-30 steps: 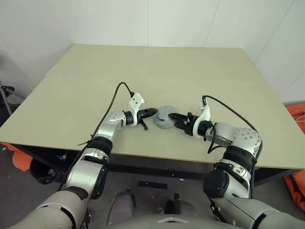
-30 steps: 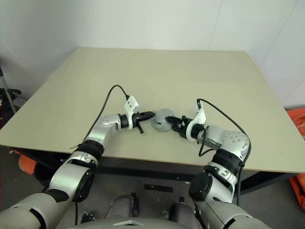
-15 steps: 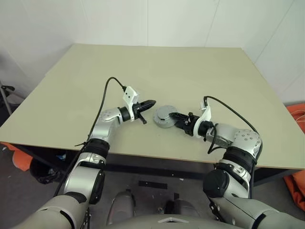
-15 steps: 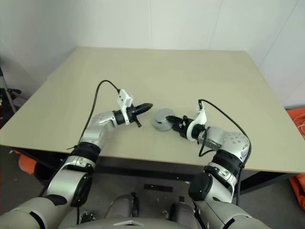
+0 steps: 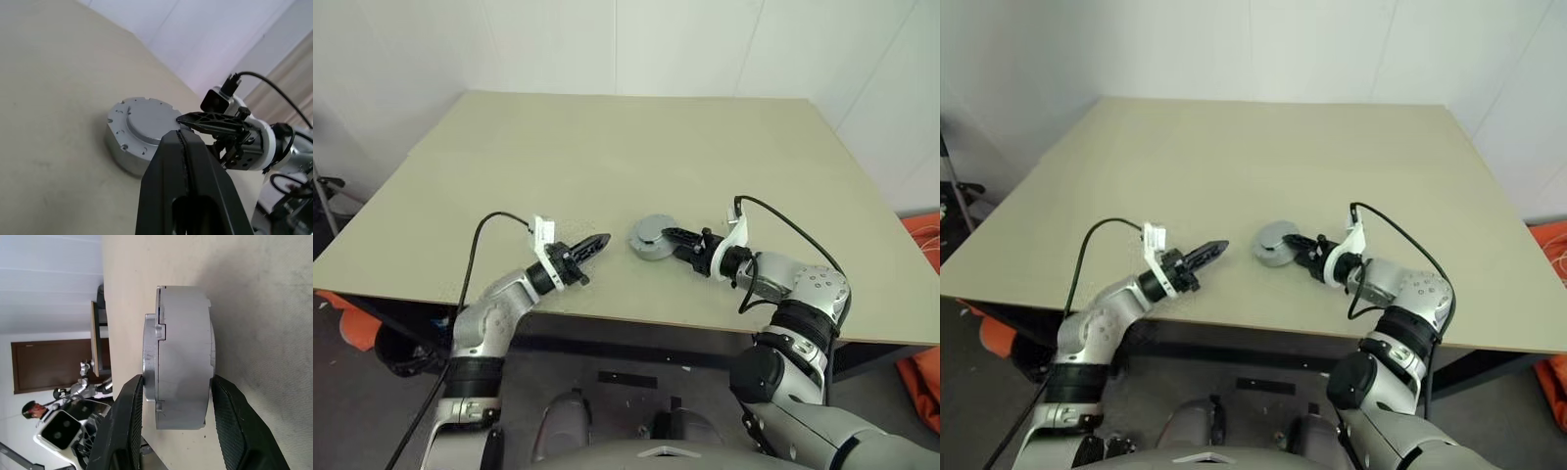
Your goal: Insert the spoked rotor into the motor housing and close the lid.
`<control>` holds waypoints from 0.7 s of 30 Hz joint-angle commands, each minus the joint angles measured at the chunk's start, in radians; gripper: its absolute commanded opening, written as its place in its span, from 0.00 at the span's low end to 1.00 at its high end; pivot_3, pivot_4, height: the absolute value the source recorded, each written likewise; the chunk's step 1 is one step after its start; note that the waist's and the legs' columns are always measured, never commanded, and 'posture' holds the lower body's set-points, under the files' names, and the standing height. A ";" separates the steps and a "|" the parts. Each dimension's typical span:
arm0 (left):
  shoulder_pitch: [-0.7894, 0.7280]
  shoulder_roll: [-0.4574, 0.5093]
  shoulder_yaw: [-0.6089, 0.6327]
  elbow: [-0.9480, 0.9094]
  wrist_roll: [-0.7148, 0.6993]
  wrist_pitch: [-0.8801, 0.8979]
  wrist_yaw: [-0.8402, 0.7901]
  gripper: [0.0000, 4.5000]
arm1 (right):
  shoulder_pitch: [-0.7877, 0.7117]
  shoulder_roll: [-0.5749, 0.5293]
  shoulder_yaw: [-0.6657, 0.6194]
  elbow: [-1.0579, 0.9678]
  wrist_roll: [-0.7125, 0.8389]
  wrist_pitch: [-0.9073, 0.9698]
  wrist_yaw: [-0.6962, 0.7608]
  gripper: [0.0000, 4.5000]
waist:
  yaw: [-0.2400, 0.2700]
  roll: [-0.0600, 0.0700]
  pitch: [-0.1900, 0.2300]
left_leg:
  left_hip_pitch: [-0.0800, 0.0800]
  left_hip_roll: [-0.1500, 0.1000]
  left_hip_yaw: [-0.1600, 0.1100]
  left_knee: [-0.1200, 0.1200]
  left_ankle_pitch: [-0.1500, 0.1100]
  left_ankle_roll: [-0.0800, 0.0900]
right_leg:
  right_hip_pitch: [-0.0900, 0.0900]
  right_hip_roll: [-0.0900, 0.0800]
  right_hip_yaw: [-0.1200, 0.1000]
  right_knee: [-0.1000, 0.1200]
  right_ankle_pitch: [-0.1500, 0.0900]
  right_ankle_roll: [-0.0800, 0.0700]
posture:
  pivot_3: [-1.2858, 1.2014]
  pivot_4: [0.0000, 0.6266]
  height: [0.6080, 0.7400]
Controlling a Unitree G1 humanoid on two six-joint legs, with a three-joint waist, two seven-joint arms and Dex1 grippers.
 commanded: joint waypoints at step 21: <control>0.123 -0.159 0.279 -0.086 -0.613 0.250 0.431 0.04 | -0.162 0.096 -0.048 -0.106 0.287 0.036 -0.090 0.44 | -0.019 0.000 0.000 | 0.000 0.000 -0.002 0.000 0.001 -0.001 | 0.001 0.001 0.000 0.000 0.001 0.009 | 0.52 0.00 1.00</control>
